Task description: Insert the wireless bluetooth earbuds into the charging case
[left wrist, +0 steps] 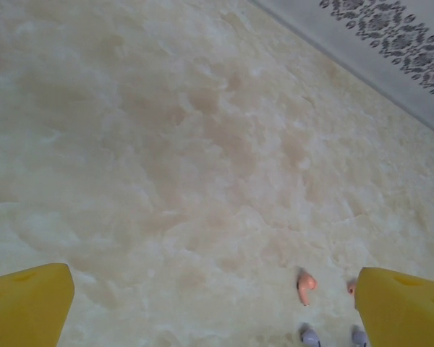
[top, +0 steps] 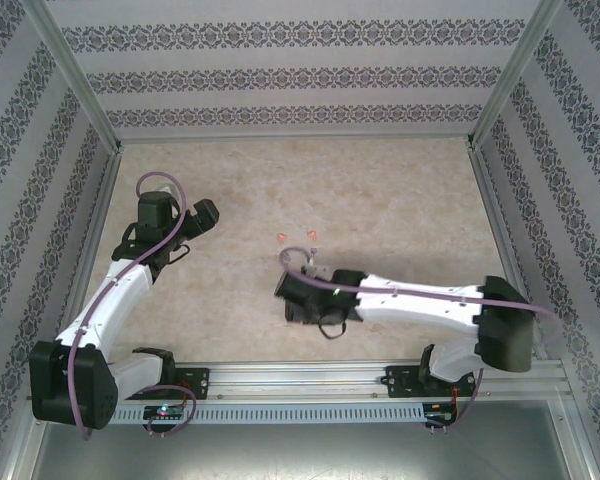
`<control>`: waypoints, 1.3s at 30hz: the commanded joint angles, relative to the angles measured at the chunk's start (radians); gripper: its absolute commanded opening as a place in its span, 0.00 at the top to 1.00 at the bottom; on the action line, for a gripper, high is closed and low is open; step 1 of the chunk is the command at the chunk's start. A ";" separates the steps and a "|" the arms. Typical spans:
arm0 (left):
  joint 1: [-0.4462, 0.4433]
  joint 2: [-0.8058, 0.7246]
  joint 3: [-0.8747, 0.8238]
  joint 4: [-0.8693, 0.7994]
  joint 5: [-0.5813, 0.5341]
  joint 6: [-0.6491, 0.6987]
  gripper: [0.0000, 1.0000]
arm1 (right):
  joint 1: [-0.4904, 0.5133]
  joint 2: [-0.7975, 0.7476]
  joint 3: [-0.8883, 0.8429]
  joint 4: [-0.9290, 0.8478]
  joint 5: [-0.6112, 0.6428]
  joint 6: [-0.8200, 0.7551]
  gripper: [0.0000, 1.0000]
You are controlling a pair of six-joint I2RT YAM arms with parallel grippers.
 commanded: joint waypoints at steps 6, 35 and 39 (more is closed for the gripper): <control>-0.019 0.025 -0.140 0.346 0.189 -0.080 0.01 | -0.365 0.073 0.216 0.117 -0.080 -0.219 0.53; -0.194 0.371 -0.218 1.094 0.362 -0.152 0.03 | -0.460 0.567 0.606 0.338 -0.186 0.310 0.53; -0.213 0.410 -0.202 1.114 0.359 -0.145 0.08 | -0.449 0.582 0.623 0.327 -0.179 0.317 0.53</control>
